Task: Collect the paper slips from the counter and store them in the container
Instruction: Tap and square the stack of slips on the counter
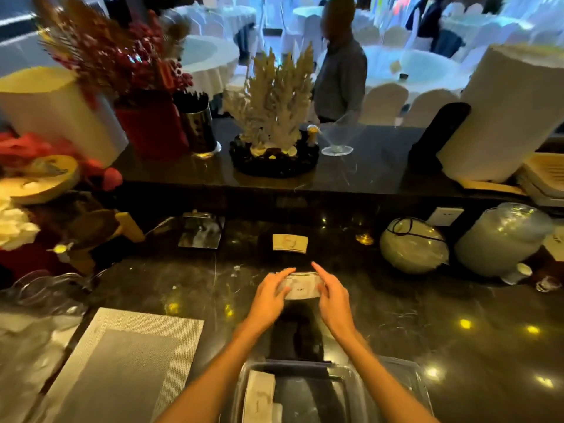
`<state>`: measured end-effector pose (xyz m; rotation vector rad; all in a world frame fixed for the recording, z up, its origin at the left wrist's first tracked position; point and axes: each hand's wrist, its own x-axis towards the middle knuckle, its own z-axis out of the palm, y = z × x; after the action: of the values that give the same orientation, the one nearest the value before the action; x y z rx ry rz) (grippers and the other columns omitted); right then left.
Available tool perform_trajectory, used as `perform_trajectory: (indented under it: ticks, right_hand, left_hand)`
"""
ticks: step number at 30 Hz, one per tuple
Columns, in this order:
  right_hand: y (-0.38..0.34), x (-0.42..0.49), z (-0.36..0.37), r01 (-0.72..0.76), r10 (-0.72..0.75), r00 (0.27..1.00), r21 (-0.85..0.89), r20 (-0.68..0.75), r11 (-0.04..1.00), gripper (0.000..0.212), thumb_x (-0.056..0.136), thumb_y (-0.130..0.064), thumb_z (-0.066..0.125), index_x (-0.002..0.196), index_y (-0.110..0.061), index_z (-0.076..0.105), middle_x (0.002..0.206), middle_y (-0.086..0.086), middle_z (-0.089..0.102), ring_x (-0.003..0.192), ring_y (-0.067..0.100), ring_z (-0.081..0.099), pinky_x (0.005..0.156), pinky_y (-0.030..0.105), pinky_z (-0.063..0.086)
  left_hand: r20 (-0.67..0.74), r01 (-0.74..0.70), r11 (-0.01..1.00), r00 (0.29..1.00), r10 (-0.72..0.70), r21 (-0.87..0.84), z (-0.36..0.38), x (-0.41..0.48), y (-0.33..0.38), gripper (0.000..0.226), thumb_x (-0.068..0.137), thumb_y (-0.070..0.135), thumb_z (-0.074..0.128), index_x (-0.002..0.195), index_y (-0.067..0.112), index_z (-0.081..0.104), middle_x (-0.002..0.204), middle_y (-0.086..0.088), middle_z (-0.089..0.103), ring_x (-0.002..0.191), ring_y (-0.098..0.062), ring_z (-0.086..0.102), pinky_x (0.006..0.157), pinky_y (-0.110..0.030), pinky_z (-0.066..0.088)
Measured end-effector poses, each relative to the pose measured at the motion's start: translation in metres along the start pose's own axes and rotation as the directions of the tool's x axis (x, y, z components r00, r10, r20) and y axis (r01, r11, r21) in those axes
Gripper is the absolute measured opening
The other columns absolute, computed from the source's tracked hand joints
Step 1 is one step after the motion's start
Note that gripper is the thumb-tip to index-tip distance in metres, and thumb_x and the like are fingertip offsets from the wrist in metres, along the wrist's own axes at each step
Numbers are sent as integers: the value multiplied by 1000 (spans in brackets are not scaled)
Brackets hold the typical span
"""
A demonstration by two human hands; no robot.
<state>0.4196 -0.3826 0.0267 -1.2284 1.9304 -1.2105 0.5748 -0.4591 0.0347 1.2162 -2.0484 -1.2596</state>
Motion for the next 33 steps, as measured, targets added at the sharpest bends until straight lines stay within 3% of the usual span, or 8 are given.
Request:
perform_trajectory:
  ticks: [3, 5, 10, 14, 20, 24, 29, 33]
  right_hand:
    - [20, 31, 30, 68, -70, 997, -104, -12, 992, 52, 95, 5, 50, 135, -27, 53, 131, -1, 57, 122, 9, 55, 96, 1, 38]
    - [34, 48, 49, 86, -92, 996, -186, -22, 979, 54, 95, 4, 50, 139, -26, 52, 141, 1, 53, 132, 9, 48, 107, 11, 35]
    - [78, 78, 89, 38, -51, 998, -256, -47, 966, 63, 95, 6, 47, 145, -31, 43, 153, 1, 40, 138, -6, 28, 109, 2, 22]
    - [107, 77, 110, 16, -14, 1000, -257, 13, 966, 57, 97, 1, 46, 145, -30, 42, 151, -3, 44, 142, 4, 34, 115, 6, 20]
    - [121, 81, 117, 32, -53, 996, -258, -75, 966, 56, 98, -4, 45, 144, -36, 42, 152, -6, 44, 142, 1, 36, 116, 15, 29]
    - [121, 76, 120, 38, -67, 994, -279, -92, 959, 51, 102, -11, 44, 147, -35, 38, 151, -12, 44, 142, 2, 35, 121, 35, 28]
    - [114, 70, 116, 82, -97, 994, -260, -47, 962, 43, 103, -27, 37, 145, -35, 39, 148, -16, 46, 138, 1, 42, 119, 42, 31]
    - [103, 72, 112, 79, -99, 993, -267, -61, 961, 42, 100, -9, 47, 139, -23, 50, 140, -7, 55, 129, 6, 52, 108, 48, 45]
  left_hand:
    - [-73, 16, 1000, 997, -15, 12, 5, 24, -26, 37, 98, 8, 52, 134, 17, 55, 124, -10, 56, 117, -19, 55, 93, 0, 34]
    - [-107, 11, 1000, 994, -10, 12, 6, 43, -42, 36, 98, 6, 50, 132, 17, 56, 124, -7, 55, 116, -16, 56, 90, 5, 34]
    - [-105, 28, 998, 994, -22, 61, 10, 82, -87, 43, 99, 3, 48, 138, 20, 52, 132, -3, 53, 125, -11, 52, 103, -12, 40]
    - [-35, 66, 996, 997, -64, 58, 22, 87, -121, 49, 96, -7, 45, 141, 12, 48, 147, -12, 45, 144, -23, 36, 120, -37, 30]
    - [-127, 38, 998, 991, -31, 52, 25, 88, -127, 55, 94, -12, 45, 143, 15, 46, 153, -9, 40, 147, -19, 30, 121, -17, 17]
    - [-104, 40, 998, 994, -34, 57, 25, 90, -121, 50, 99, -2, 44, 145, 18, 43, 156, -5, 35, 149, -18, 24, 124, -29, 13]
    - [-91, 63, 998, 994, -60, 30, 26, 83, -127, 54, 99, 2, 45, 147, 27, 39, 160, 0, 28, 151, -19, 17, 123, -41, 23]
    - [-57, 99, 991, 994, -94, 95, 24, 84, -125, 48, 102, 11, 43, 146, 29, 39, 161, 0, 25, 149, -21, 23, 119, -42, 31]
